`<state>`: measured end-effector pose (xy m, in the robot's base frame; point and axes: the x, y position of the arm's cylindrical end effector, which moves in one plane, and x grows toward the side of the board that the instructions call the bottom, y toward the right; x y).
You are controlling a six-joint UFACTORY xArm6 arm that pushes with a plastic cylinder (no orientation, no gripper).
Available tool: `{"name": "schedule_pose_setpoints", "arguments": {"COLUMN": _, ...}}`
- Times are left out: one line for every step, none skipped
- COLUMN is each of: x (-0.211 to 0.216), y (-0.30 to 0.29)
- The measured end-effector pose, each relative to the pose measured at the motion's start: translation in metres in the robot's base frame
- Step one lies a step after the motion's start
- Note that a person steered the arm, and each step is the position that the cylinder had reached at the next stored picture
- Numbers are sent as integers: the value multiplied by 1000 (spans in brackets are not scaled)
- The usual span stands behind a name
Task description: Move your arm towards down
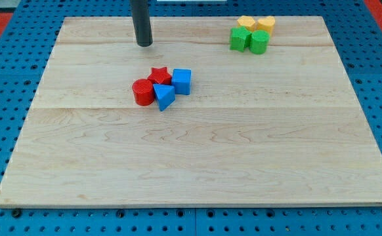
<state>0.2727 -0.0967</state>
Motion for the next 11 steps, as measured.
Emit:
{"name": "schedule_pose_setpoints", "arguments": {"x": 0, "y": 0}}
{"name": "schedule_pose_setpoints", "arguments": {"x": -1, "y": 0}}
{"name": "schedule_pose_setpoints", "arguments": {"x": -1, "y": 0}}
{"name": "schedule_pose_setpoints", "arguments": {"x": 0, "y": 0}}
{"name": "schedule_pose_setpoints", "arguments": {"x": 0, "y": 0}}
{"name": "schedule_pose_setpoints", "arguments": {"x": 2, "y": 1}}
{"name": "schedule_pose_setpoints", "arguments": {"x": 10, "y": 9}}
{"name": "schedule_pose_setpoints", "arguments": {"x": 14, "y": 21}}
{"name": "schedule_pose_setpoints", "arguments": {"x": 14, "y": 22}}
{"name": "schedule_pose_setpoints", "arguments": {"x": 14, "y": 22}}
{"name": "schedule_pose_setpoints", "arguments": {"x": 16, "y": 29}}
